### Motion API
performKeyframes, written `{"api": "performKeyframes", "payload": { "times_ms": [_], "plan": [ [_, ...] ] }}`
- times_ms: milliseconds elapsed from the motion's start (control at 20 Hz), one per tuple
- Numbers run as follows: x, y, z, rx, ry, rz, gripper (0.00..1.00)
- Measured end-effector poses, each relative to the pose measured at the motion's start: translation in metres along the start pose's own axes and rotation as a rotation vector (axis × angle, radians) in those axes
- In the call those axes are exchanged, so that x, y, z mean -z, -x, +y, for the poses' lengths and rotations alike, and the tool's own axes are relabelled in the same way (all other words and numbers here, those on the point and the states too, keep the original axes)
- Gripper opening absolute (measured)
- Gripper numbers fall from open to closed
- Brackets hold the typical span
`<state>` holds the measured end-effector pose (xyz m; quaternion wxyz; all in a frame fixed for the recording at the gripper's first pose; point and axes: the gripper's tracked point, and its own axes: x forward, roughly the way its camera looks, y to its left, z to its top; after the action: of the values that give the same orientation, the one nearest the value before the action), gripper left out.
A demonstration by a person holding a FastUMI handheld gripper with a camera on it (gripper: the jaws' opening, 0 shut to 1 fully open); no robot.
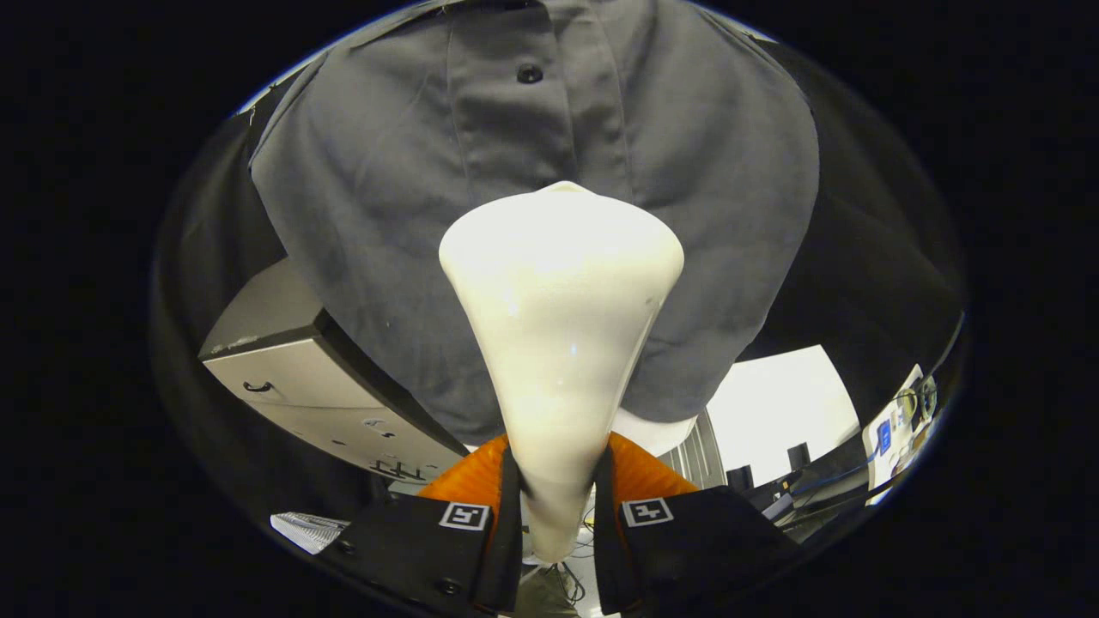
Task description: Iron the clothes twice with a garment steamer, once on the left side and once on the right side.
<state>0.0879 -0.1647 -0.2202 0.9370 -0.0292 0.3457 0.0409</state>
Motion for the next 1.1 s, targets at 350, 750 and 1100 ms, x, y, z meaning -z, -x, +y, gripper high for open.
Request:
{"api": "performKeyframes", "payload": {
  "times_ms": [350,750,1100],
  "plan": [
    [-0.085,0.048,-0.010,0.009,0.074,-0.132,0.42],
    [-0.177,0.088,-0.027,0.017,0.099,-0.278,0.42],
    [-0.234,0.102,-0.050,0.056,0.085,-0.367,0.42]
  ]
}}
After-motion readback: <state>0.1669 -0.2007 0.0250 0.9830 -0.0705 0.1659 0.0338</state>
